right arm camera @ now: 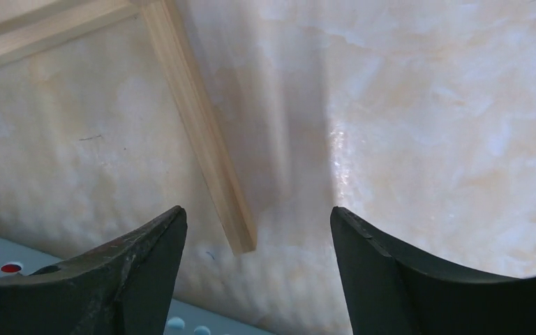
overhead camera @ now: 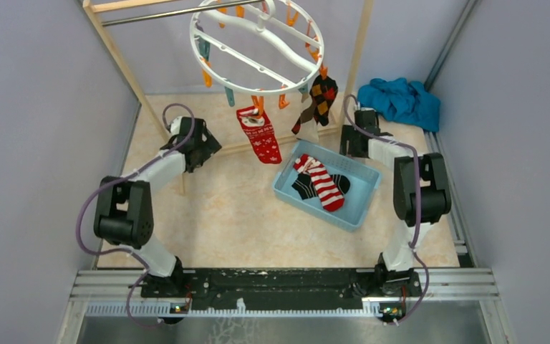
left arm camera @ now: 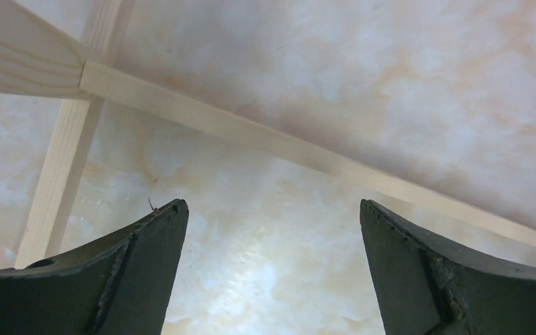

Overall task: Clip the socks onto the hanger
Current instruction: Move the clothesline to the center of the board, then move the bin to the center of the board.

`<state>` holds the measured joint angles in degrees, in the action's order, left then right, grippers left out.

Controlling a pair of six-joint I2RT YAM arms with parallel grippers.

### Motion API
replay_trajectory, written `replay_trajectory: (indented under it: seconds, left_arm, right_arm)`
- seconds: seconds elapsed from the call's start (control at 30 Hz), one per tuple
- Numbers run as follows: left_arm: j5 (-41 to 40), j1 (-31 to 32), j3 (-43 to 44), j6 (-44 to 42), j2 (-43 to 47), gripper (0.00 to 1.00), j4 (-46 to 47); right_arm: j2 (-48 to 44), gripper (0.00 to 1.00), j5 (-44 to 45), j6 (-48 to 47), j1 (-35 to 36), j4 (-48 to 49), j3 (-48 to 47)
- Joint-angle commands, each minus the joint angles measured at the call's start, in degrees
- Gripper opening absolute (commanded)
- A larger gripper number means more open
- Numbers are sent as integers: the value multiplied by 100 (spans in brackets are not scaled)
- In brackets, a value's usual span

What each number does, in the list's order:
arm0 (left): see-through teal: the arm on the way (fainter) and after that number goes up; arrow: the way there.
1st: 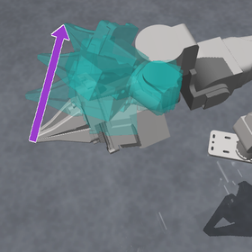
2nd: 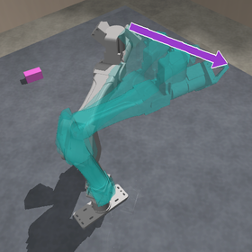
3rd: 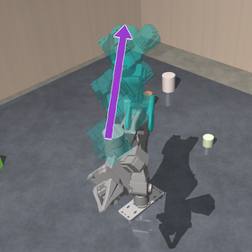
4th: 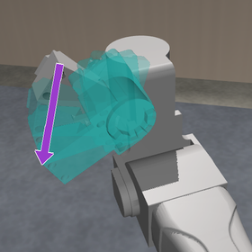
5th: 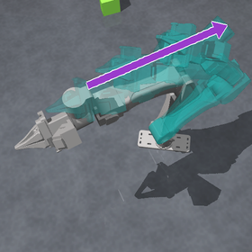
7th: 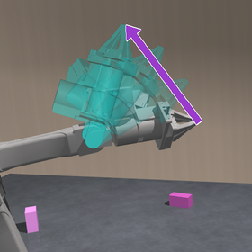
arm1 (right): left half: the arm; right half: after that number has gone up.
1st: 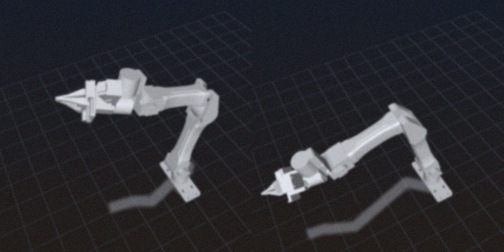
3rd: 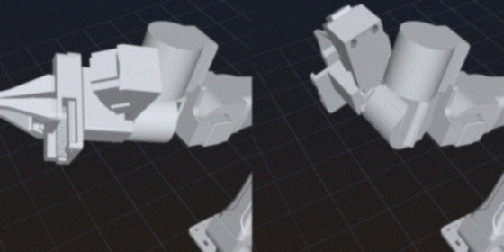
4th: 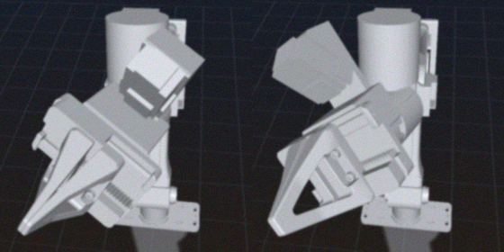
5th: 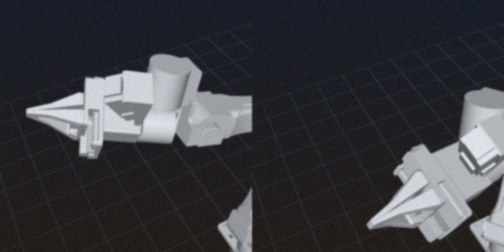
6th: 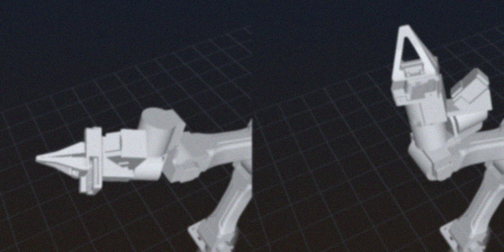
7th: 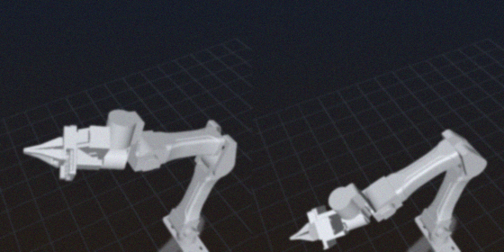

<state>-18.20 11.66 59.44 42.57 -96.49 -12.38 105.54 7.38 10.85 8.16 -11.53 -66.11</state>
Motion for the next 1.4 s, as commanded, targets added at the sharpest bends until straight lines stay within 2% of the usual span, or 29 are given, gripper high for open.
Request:
replay_trajectory:
  seconds: [0.0, 0.17, 0.3, 0.47, 0.53, 0.6, 0.73, 0.8, 0.97, 1.1, 1.17, 1.23, 1.37]
  left_arm:
    - [296, 113, 114, -138, 722, 98, 293]
    - [319, 420, 152, -196, 1027, 98, 181]
    - [268, 835, -97, -205, 1197, 98, 148]
    - [125, 1276, -616, -142, 1545, 98, 221]
    - [122, 1300, -762, -176, 1611, 98, 287]
    - [73, 1303, -793, -235, 1624, 98, 247]
    - [135, 1304, -808, -331, 1710, 98, 195]
    - [219, 1304, -861, -355, 1800, 98, 224]
    - [322, 1299, -1163, -497, 2086, 98, 471]
    - [283, 1300, -1276, -550, 2281, 98, 491]
    - [287, 1304, -1301, -571, 2370, 98, 500]
    - [313, 1303, -1301, -575, 2412, 98, 492]
    - [479, 1302, -1309, -510, 2451, 98, 479]
  right_arm:
    - [-789, 77, 394, 116, 36, -175, -496]
    - [-1397, 78, 697, 116, 36, -245, -497]
    - [-1851, 78, 411, -13, 103, -416, -302]
    - [-2344, 63, 331, -130, 919, -614, 255]
    - [-2374, 63, 563, -244, 1472, -700, 365]
    - [-2242, 69, 885, -341, 1740, -762, 416]
    - [-1889, 77, 1672, -697, 1731, -473, 537]
    - [-1757, 78, 1704, -894, 1628, -314, 515]
    - [-1488, 79, 720, -936, 913, 52, 425]
    - [-1191, 78, 409, -940, 738, 88, 429]
    - [-1132, 73, 234, -871, 732, 138, 546]
    - [-1158, 65, 75, -790, 732, 196, 728]
    - [-1459, 30, 387, -564, 726, 194, 1173]
